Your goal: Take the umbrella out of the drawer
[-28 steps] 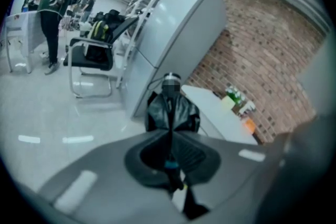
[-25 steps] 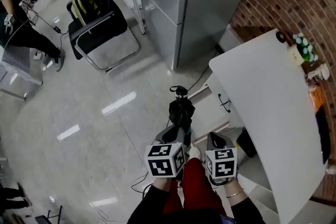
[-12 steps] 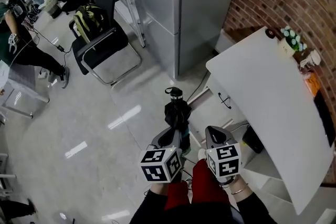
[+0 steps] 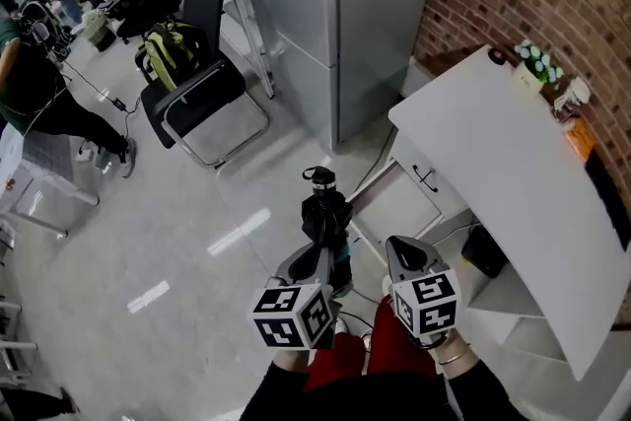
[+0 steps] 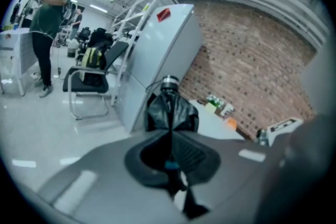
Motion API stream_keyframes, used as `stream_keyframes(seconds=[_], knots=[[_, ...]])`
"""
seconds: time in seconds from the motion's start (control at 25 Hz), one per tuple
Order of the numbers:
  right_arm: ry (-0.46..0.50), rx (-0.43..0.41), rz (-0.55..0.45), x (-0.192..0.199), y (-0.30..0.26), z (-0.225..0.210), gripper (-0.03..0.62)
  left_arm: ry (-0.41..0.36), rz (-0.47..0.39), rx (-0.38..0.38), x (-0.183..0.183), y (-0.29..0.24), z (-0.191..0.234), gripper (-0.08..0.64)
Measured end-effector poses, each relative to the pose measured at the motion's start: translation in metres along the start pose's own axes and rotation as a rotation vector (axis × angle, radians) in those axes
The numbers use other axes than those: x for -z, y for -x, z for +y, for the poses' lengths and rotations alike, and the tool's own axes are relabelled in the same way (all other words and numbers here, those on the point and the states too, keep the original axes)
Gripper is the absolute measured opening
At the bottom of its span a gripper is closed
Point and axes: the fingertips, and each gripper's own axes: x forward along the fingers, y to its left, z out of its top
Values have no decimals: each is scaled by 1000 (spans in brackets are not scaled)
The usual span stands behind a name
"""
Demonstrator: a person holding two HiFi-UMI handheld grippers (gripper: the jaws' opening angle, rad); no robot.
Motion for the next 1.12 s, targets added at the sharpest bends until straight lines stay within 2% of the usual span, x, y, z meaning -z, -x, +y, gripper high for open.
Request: stream_keyframes(seconds=[0.28, 0.48, 0.88, 1.12], knots=[[4, -6, -15, 3, 17, 25, -3, -9, 3, 11, 5, 32, 4, 6], [29, -11, -68, -4, 30, 38, -3, -12, -6, 17, 7, 49, 5, 8], [-59, 3, -96, 7, 61, 49, -3, -46, -18, 50, 13, 75, 0, 6], [-46, 24, -99, 8, 73, 52, -3, -49, -8, 75, 16, 82, -4, 6]])
